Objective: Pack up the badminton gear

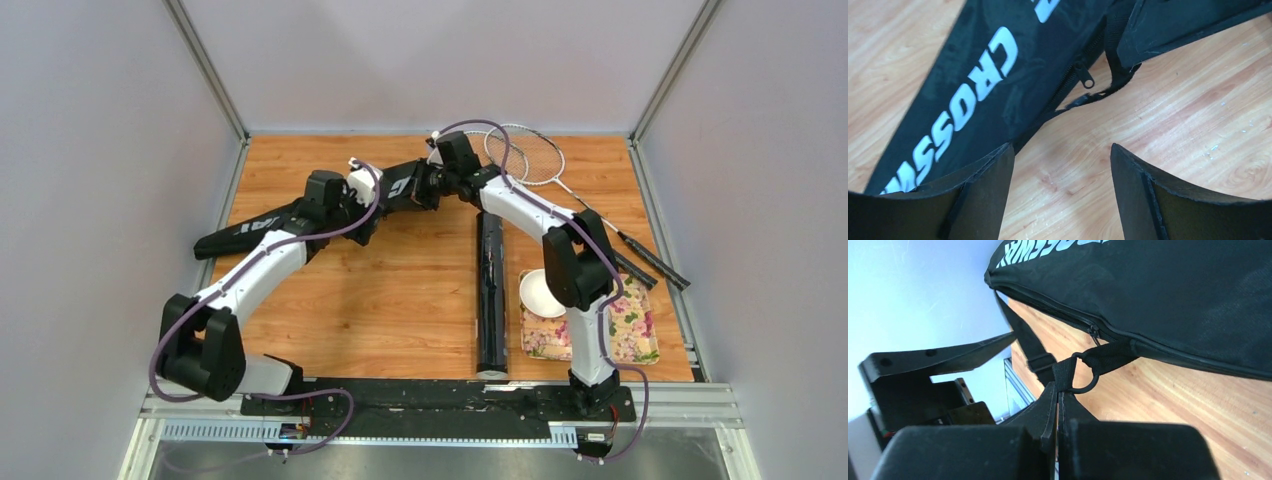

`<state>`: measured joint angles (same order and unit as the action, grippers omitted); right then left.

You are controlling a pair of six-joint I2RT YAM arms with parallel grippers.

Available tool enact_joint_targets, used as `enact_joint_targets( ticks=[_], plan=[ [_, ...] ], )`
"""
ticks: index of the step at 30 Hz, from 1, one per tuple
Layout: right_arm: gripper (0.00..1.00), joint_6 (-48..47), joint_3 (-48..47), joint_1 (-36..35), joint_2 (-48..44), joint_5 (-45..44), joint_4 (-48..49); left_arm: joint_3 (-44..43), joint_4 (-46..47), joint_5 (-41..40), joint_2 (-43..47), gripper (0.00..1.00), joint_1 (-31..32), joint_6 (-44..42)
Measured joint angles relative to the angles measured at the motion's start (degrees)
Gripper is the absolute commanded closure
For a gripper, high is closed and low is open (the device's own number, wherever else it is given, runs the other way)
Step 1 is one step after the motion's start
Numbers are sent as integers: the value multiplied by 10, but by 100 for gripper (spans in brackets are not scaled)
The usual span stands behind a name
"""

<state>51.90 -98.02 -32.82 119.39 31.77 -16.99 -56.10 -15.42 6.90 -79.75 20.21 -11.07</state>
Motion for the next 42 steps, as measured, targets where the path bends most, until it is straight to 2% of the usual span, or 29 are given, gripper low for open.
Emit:
enact_joint_targets(
  ticks=[5,7,8,10,16,21,24,25,27,28,30,31,34,37,38,41,42],
  plan=[
    [100,-17,-5,7,-10,26,-24,14,11,-6,77,24,5,-3],
    [100,-22,-10,12,-11,33,-36,13,12,-2,97,18,8,-4],
    [100,-23,-11,14,-13,36,-38,13,12,2,102,12,10,-6],
    [100,-25,-14,17,-15,42,-42,18,18,11,109,11,12,-13],
    [100,-31,-30,23,-20,59,-59,16,10,25,80,9,14,-48],
    [100,-43,-44,23,-25,69,-73,0,11,-17,23,14,13,-73],
    [100,-53,-50,23,-27,75,-81,-18,10,-33,-2,30,6,-80],
    [100,-56,-52,23,-27,76,-86,-27,11,-38,-11,39,3,-82],
    [100,-63,-56,23,-28,78,-94,-43,11,-43,-24,47,-3,-84],
    [100,-67,-57,23,-29,79,-97,-45,11,-42,-26,68,-6,-83],
    [100,-74,-59,24,-33,83,-103,-46,13,-40,-25,86,-14,-88],
    [100,-78,-60,24,-33,85,-104,-48,10,-40,-26,98,-17,-88],
    [99,-86,-68,26,-33,89,-105,-64,-12,-38,-35,100,-23,-84],
    [77,-96,-89,28,-33,87,-115,-97,-43,-26,-46,100,-25,-63],
    [61,-99,-100,28,-32,83,-116,-110,-56,-22,-49,100,-26,-47],
    [42,-108,-132,30,-28,63,-117,-180,-111,-15,-59,100,-27,29],
    [39,-111,-143,30,-26,50,-117,-211,-127,-10,-63,100,-28,60]
  ],
)
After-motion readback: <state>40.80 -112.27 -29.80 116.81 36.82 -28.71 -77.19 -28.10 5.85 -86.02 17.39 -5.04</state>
